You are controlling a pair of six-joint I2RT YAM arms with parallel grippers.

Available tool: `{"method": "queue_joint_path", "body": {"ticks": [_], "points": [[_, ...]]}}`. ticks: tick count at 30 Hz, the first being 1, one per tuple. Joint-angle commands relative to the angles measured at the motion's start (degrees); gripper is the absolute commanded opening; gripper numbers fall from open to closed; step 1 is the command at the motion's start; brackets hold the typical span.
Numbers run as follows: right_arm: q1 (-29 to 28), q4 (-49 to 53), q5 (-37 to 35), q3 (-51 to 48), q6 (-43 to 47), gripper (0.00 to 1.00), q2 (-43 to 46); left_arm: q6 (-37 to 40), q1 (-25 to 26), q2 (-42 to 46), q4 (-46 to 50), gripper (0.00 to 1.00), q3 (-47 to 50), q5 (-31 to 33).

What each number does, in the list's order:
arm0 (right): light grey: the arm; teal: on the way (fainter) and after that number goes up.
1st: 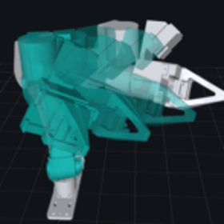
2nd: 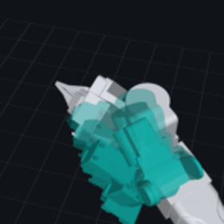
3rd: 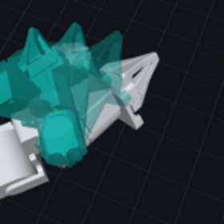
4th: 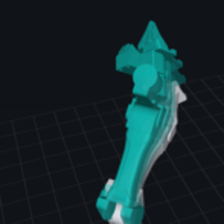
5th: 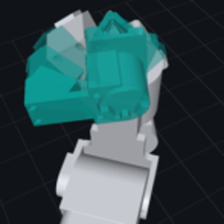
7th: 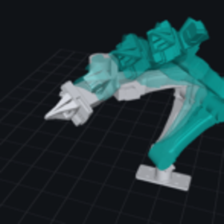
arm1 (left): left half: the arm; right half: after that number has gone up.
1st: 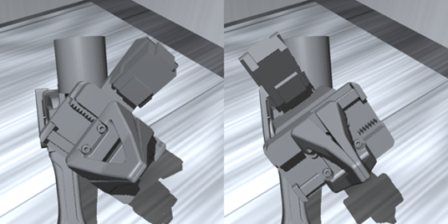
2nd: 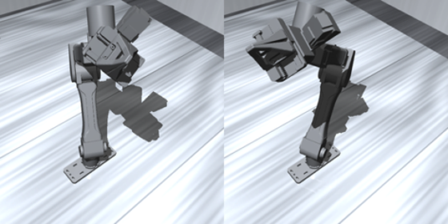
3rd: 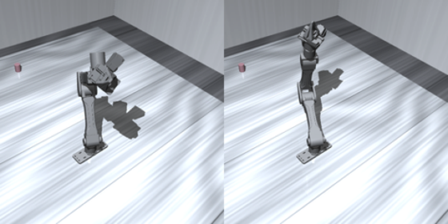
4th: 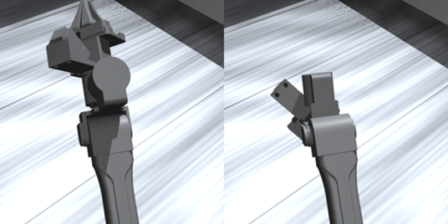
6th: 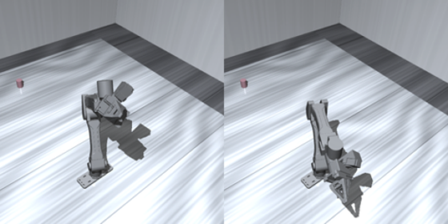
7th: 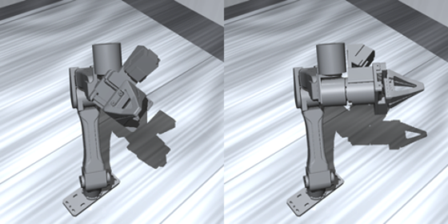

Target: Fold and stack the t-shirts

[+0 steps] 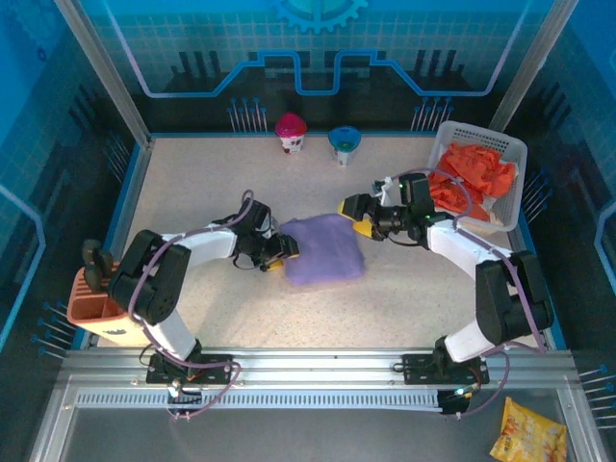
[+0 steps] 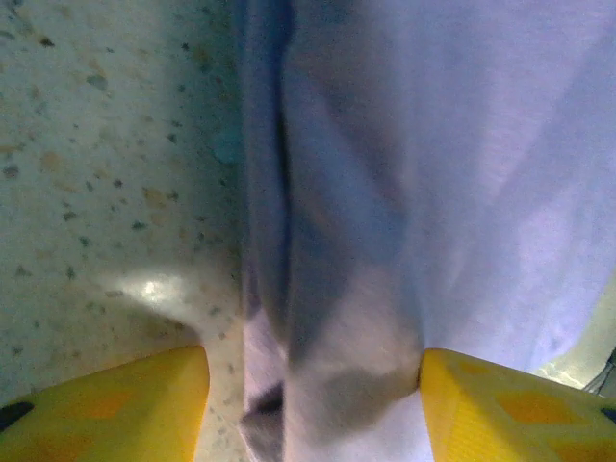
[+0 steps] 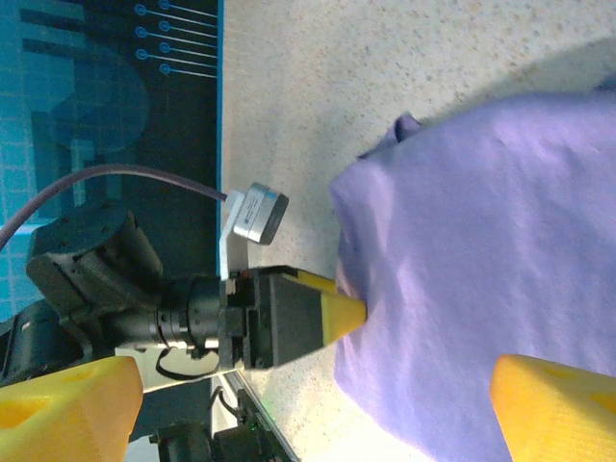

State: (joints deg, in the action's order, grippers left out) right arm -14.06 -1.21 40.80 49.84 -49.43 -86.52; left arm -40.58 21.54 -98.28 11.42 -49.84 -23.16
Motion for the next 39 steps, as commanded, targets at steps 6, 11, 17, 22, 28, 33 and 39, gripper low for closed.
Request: {"method": "queue_joint_path", "body": {"ticks": [6, 11, 17, 22, 28, 33, 39], "points": [[2.31, 2.09, 1.19, -2.91, 1.11, 0.94, 2.26, -1.43, 0.73, -5.60, -2.59, 0.49, -6.61, -0.30], [3.55, 2.01, 1.78, -3.36, 0.92, 0.94, 2.71, -0.91, 0.87, -6.38, 0.36, 0.35, -8.69, 0.57], [4.73, 1.22, 2.79, -3.97, 0.70, 0.94, 3.02, 1.06, 0.78, -5.99, 5.65, 0.24, -10.24, 3.76], [5.46, 0.86, 3.77, -4.29, 0.89, 0.94, 3.11, 5.31, -1.06, -6.68, 13.59, 0.10, -14.86, 6.96], [6.50, 0.18, 4.52, -5.61, 0.75, 0.93, 3.81, 12.45, -5.78, -9.36, 23.71, 0.00, -20.85, 13.28], [6.50, -1.76, 5.60, -5.94, -0.03, 0.93, 3.52, 19.82, -12.45, -12.78, 30.29, 0.00, -25.93, 21.90], [6.43, -2.02, 7.61, -5.53, 0.63, 0.93, 2.13, 25.55, -19.52, -15.10, 34.24, 0.00, -31.63, 31.84]]}}
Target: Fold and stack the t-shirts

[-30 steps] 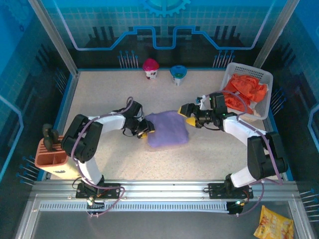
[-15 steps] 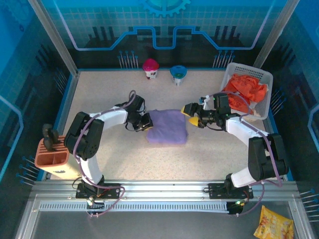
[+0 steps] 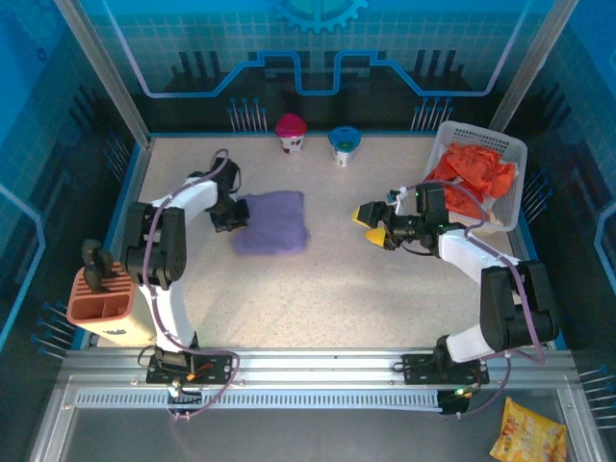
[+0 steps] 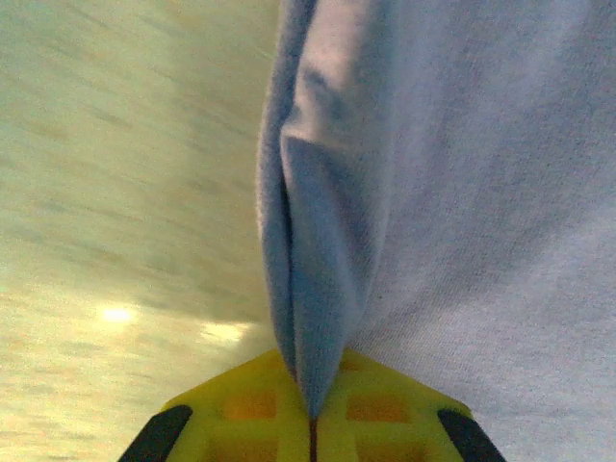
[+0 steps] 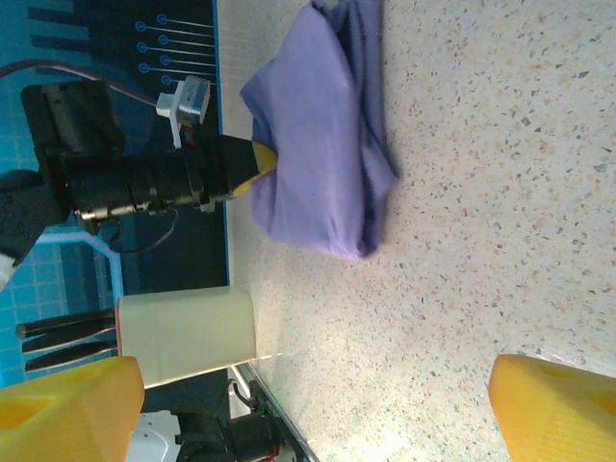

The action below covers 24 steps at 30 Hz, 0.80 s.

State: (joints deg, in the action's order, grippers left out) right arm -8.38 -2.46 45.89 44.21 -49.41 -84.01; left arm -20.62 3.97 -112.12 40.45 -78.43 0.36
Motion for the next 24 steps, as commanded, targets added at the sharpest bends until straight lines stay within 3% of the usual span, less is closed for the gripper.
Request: {"method": "queue_joint_path", "body": {"ticks": [1, 5, 9, 12, 13, 15, 20, 24], "points": [[0.77, -0.95, 2.80, 0.14, 0.66, 0.93, -0.67, 6.78, -2.44, -2.04, 5.92, 0.00, -4.47, 10.64], [0.82, -2.23, 3.97, -0.06, 0.06, 0.93, -1.60, 10.47, -3.95, -7.32, 9.22, 0.00, -11.88, 18.21], [0.61, -3.18, 4.39, -0.70, -0.49, 0.93, -1.54, 13.51, -5.58, -13.05, 11.93, 0.18, -18.94, 21.83], [0.61, -2.69, 4.91, -0.61, -0.28, 0.93, -1.62, 13.81, -5.90, -14.19, 14.58, 0.37, -22.79, 24.69], [0.64, -2.36, 4.91, -0.61, -0.17, 0.93, -1.39, 13.46, -5.94, -13.78, 15.00, 0.53, -23.52, 25.41], [0.43, -2.19, 4.52, -0.68, -0.08, 0.93, -1.08, 12.31, -6.07, -12.88, 16.32, 0.69, -25.48, 25.63], [-0.20, -1.51, 4.21, -0.50, -0.01, 0.93, -0.34, 8.41, -5.71, -10.49, 22.71, 0.75, -33.63, 22.85], [-0.31, -0.27, 3.21, -0.28, 0.54, 0.93, -0.02, 4.33, -3.49, -7.21, 23.24, 0.73, -36.04, 12.57]]}}
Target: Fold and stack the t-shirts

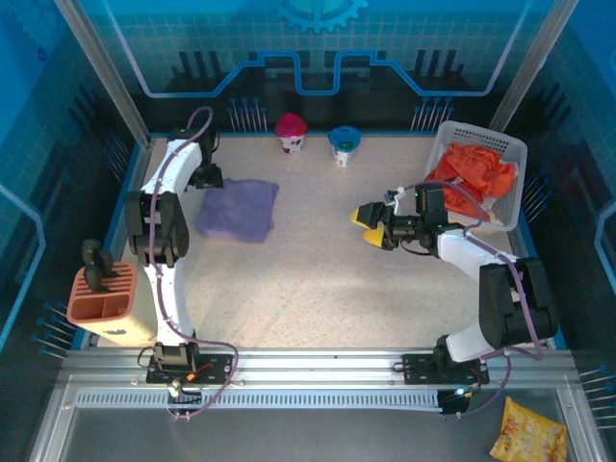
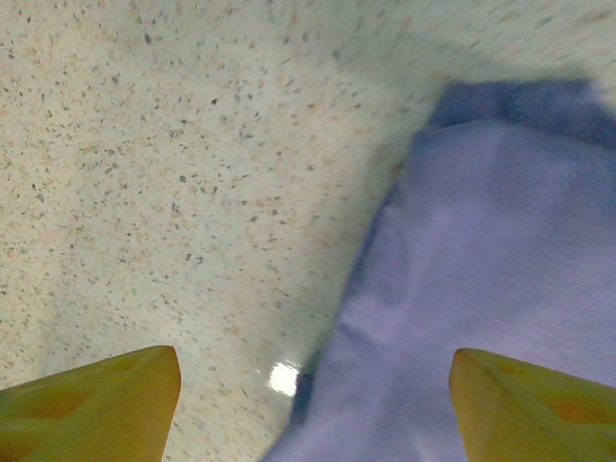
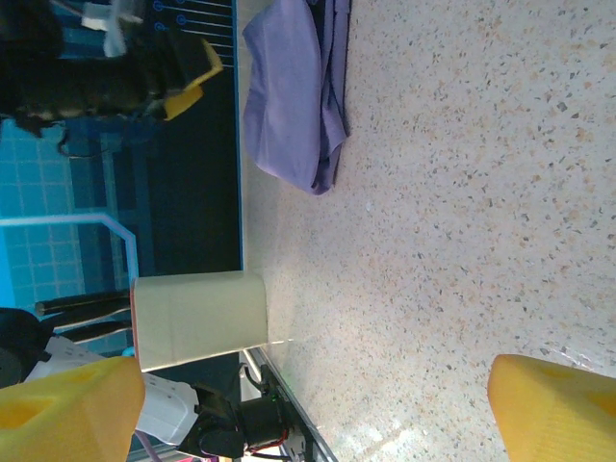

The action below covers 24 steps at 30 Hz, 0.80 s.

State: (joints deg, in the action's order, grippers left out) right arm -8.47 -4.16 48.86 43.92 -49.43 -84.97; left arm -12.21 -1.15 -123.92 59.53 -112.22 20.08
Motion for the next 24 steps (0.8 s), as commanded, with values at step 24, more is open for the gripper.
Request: {"method": "queue_joint_path", "body": {"ticks": [24], "points": [[-1.45, 1.88, -0.48, -0.07, 0.78, 0.92, 0.63, -23.75, 2.48, 2.89, -21.62, 0.59, 25.90, -26.00]]}}
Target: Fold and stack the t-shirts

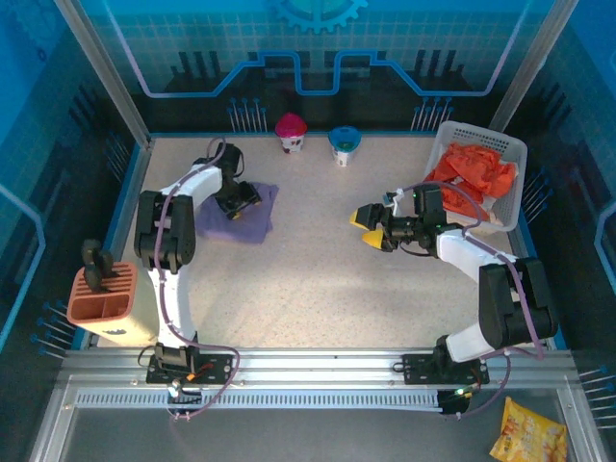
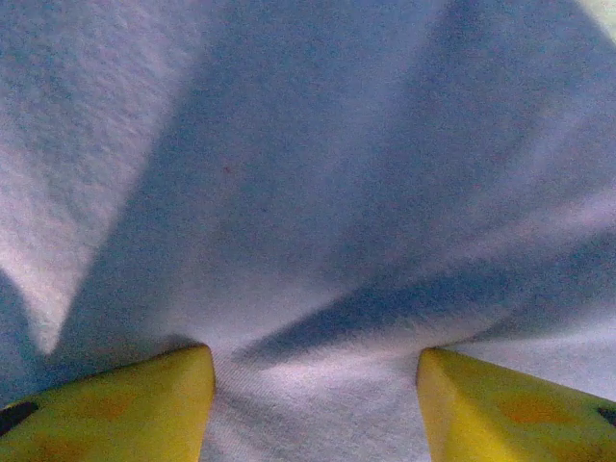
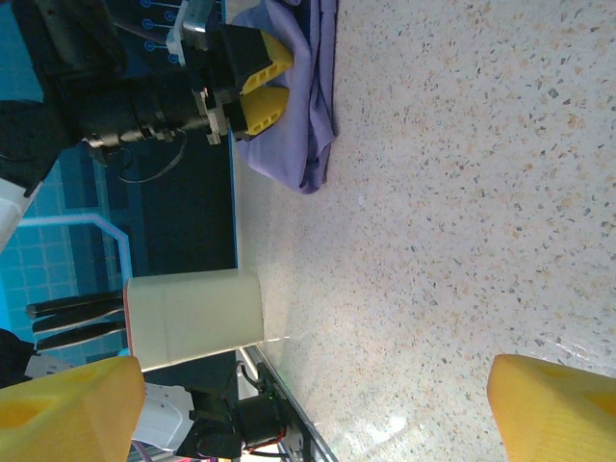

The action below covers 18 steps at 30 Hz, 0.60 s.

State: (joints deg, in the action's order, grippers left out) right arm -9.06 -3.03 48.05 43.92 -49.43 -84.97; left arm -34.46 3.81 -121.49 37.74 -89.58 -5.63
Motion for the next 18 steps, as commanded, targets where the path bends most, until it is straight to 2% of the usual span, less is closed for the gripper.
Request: {"method": "queue_joint_path", "body": {"ticks": [1, 7, 18], "points": [[-0.84, 0.65, 0.33, -0.14, 0.74, 0.92, 0.59, -1.18, -3.43, 1.16, 0.23, 0.59, 4.75, -0.14], [-0.81, -1.54, 0.81, -1.12, -0.21, 0.92, 0.43, 1.20, -9.01, 5.30, -0.23, 0.59, 10.90, 0.17], [-0.72, -1.63, 1.53, -1.76, 0.36, 0.92, 1.10, 11.59, -16.55, 4.48, 3.21, 0.59, 6.85, 6.81]]}}
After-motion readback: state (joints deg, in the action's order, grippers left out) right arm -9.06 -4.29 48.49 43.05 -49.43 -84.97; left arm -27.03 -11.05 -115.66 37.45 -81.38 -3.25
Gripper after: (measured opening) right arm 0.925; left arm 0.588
